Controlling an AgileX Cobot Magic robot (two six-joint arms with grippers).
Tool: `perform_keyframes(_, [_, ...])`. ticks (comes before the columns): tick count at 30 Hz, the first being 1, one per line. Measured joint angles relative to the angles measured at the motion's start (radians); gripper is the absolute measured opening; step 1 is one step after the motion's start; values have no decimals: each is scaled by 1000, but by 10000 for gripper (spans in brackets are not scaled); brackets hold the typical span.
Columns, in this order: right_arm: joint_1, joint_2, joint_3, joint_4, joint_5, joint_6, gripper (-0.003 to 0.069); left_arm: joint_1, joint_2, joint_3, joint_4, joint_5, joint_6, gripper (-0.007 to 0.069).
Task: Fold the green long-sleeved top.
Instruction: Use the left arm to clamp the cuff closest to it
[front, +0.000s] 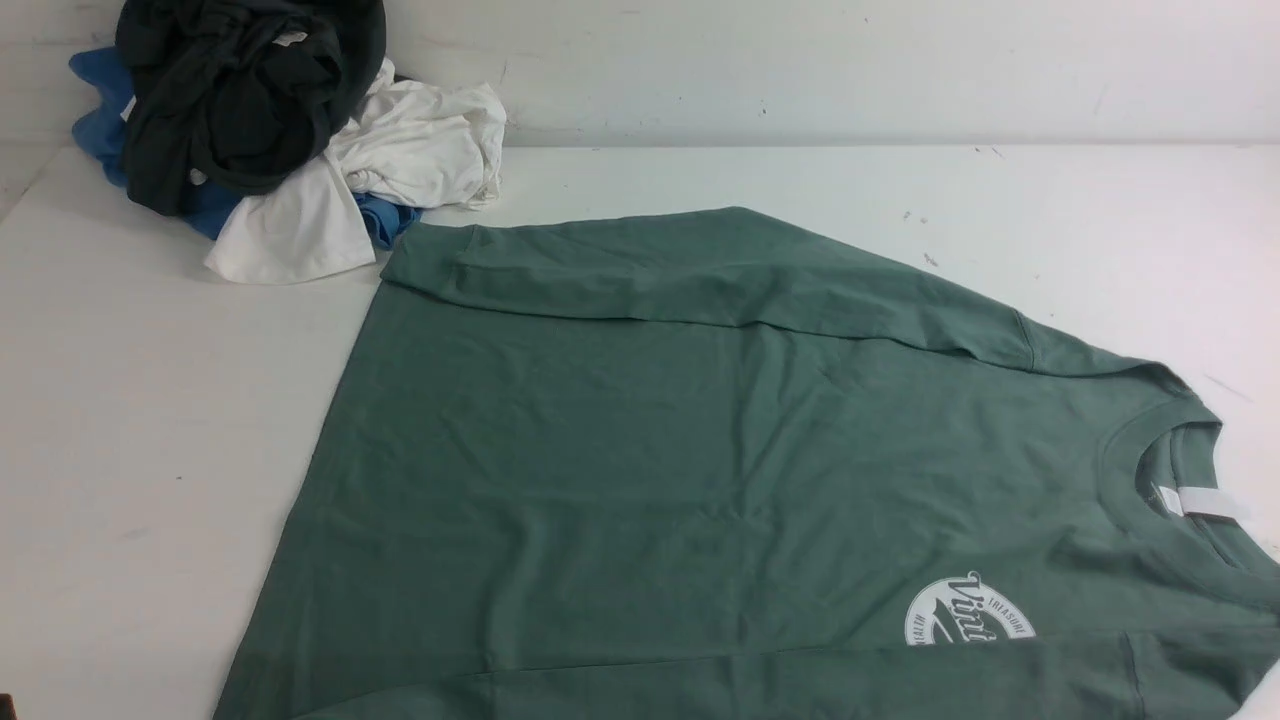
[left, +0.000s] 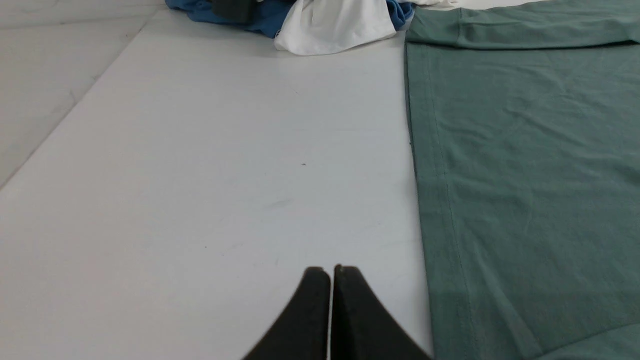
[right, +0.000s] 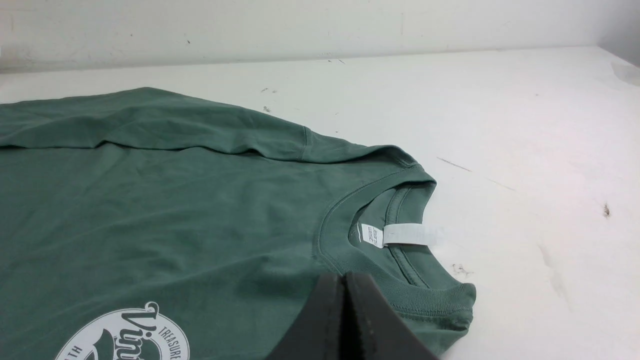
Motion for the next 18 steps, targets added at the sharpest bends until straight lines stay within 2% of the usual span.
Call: perform_keyframes(18, [0, 0, 0, 0, 0, 0, -15, 0, 0, 0, 0, 0, 0, -7])
